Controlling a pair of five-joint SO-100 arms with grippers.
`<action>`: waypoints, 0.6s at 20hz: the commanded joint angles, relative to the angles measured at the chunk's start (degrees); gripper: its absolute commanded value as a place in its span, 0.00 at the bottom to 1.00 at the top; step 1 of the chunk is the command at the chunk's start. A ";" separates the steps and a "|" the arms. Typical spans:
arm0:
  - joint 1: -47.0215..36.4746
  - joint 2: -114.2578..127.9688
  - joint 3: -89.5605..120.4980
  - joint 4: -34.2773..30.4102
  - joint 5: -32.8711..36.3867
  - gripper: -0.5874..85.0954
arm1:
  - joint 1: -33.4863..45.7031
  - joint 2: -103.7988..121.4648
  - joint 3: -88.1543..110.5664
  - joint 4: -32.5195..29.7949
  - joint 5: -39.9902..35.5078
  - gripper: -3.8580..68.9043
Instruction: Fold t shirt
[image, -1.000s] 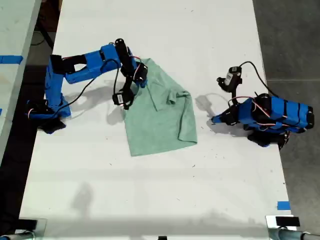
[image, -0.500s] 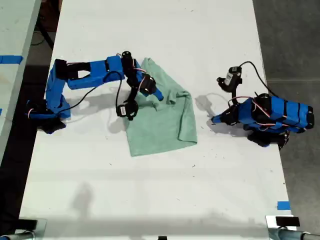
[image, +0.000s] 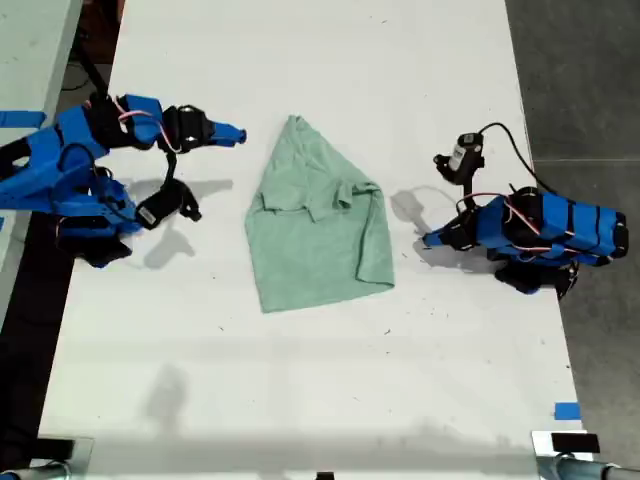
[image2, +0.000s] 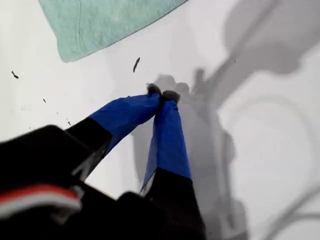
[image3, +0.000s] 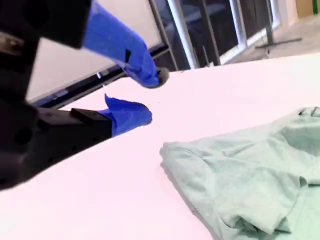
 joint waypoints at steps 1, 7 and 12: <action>1.32 32.43 33.93 -11.07 -3.08 0.04 | 0.53 0.62 2.29 0.18 -0.88 0.07; 2.99 48.43 45.18 -1.58 -5.98 0.00 | 0.53 0.62 2.20 0.26 -0.53 0.07; 6.50 48.43 45.18 8.70 -13.27 0.01 | 0.53 0.62 2.20 0.26 -0.44 0.07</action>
